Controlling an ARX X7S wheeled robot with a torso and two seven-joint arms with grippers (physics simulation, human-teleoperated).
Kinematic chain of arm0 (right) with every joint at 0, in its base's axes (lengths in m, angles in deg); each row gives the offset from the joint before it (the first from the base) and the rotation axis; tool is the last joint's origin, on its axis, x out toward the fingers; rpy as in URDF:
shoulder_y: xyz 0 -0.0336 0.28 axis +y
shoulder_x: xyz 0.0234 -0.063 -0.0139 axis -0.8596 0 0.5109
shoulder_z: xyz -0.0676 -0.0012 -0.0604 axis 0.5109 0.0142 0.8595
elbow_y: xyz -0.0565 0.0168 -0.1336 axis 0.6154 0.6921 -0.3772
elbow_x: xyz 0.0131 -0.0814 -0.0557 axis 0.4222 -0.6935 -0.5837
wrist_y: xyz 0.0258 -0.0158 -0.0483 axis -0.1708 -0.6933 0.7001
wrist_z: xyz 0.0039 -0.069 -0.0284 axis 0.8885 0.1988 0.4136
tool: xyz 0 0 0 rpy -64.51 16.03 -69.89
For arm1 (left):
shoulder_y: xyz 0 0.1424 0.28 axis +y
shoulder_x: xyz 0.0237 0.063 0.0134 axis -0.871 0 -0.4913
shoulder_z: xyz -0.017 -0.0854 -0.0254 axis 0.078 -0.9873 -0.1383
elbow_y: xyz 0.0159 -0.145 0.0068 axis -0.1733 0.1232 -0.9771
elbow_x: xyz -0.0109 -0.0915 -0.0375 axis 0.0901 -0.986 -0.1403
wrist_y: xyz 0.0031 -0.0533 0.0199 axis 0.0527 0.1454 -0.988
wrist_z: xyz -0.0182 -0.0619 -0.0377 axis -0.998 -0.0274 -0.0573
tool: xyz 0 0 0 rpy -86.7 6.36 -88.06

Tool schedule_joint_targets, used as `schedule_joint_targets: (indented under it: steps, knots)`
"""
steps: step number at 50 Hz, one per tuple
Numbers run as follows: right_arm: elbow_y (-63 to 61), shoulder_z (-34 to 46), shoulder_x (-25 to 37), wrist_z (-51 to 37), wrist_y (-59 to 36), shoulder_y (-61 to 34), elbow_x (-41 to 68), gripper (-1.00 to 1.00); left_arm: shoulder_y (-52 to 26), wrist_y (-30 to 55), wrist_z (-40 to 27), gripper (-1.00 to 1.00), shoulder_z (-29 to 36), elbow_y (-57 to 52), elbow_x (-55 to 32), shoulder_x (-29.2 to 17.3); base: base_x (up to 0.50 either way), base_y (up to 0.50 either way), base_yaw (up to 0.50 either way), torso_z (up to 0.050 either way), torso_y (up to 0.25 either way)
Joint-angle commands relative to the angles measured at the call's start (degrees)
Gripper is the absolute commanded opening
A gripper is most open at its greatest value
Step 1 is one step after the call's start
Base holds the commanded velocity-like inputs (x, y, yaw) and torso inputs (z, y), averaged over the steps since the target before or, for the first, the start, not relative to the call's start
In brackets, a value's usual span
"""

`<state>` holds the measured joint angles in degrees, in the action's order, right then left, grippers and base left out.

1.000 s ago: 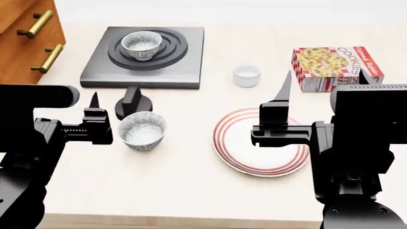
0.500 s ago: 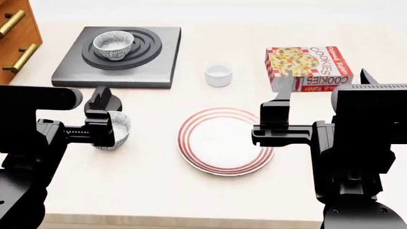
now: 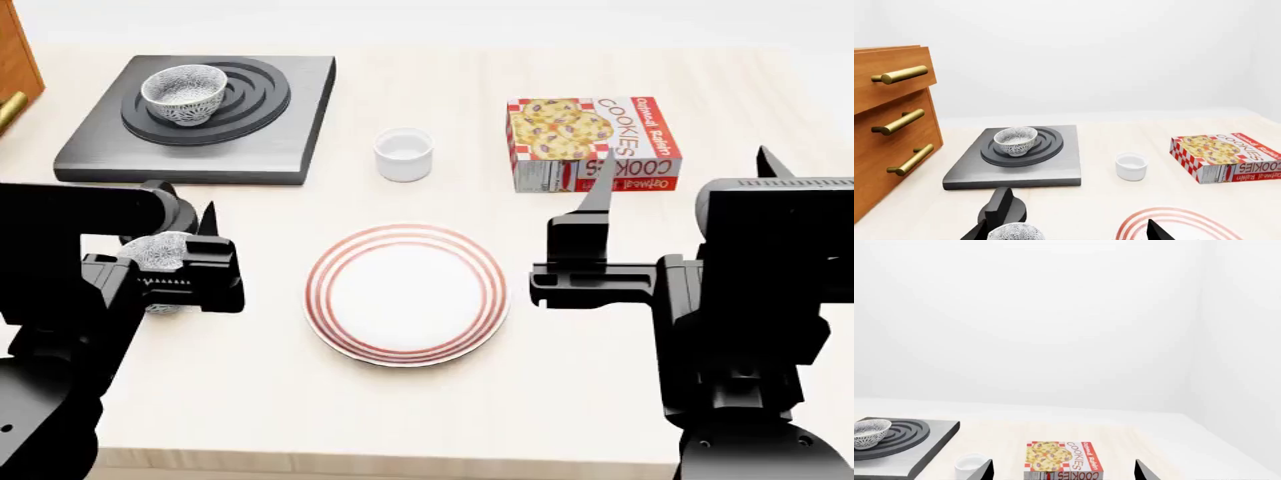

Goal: Pick the akita bowl on the stove and place it on the plate.

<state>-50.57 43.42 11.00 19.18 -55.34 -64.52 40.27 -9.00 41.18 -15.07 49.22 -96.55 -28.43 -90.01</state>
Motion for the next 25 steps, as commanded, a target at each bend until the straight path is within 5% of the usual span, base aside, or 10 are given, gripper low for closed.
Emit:
schedule_joint_targets:
  steps: [1,25]
  knots:
    - [-0.1,0.3,0.2,-0.3,-0.2,0.0,0.4,1.00,0.0,0.2,-0.3,1.00,0.2,-0.2,-0.4,-0.3,0.00,0.00,0.00,0.000,0.000]
    - [0.3,1.8,1.3,-0.2,-0.1,0.0,0.8,1.00,0.1,0.2,-0.8,1.00,0.4,0.1,-1.4,-0.9,0.00,0.00,0.00,0.000,0.000]
